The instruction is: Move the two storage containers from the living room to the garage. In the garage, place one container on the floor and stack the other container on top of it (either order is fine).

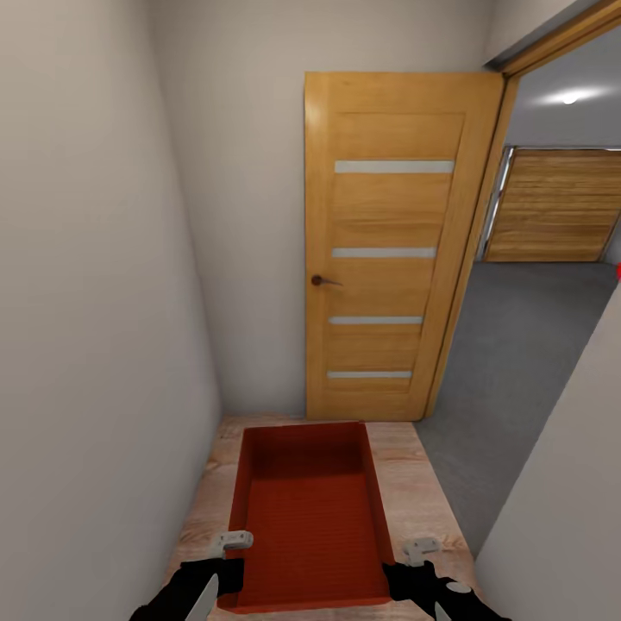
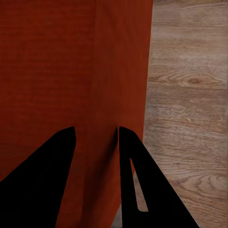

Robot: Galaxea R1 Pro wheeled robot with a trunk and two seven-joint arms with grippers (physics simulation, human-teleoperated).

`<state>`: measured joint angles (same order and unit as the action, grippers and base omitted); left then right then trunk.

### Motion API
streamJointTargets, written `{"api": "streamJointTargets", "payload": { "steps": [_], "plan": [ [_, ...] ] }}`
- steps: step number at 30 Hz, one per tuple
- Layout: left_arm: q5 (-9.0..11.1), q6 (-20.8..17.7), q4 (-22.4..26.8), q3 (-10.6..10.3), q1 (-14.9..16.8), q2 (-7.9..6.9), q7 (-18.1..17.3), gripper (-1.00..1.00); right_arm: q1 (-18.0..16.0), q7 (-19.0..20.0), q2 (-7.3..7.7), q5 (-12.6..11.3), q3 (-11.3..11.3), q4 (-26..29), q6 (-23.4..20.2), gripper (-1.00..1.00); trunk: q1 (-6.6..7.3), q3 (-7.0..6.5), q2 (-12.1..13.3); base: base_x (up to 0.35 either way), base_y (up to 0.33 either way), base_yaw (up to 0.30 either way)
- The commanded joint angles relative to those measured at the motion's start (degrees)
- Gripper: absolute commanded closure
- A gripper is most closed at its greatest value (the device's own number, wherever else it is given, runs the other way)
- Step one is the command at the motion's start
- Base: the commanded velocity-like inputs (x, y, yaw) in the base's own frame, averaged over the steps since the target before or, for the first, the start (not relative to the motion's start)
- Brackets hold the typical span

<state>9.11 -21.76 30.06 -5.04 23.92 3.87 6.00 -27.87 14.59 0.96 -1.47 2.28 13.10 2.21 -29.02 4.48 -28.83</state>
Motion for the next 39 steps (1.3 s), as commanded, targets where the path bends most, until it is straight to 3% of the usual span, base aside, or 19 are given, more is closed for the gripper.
{"api": "streamJointTargets", "payload": {
  "steps": [1,39],
  "plan": [
    [-1.6,-0.5,0.4,0.6,0.1,0.0,1.6,1.0,0.0,0.4,-1.14,-0.3,2.5,-0.2,0.2,1.0,-0.06,0.12,-0.1,0.324,0.0,0.0],
    [-1.6,-0.5,0.4,0.6,0.1,0.01,1.6,1.0,0.0,0.5,-1.17,-0.3,2.5,-0.2,0.2,1.0,-0.06,0.1,-0.1,0.324,0.0,-0.011]
  ]
}}
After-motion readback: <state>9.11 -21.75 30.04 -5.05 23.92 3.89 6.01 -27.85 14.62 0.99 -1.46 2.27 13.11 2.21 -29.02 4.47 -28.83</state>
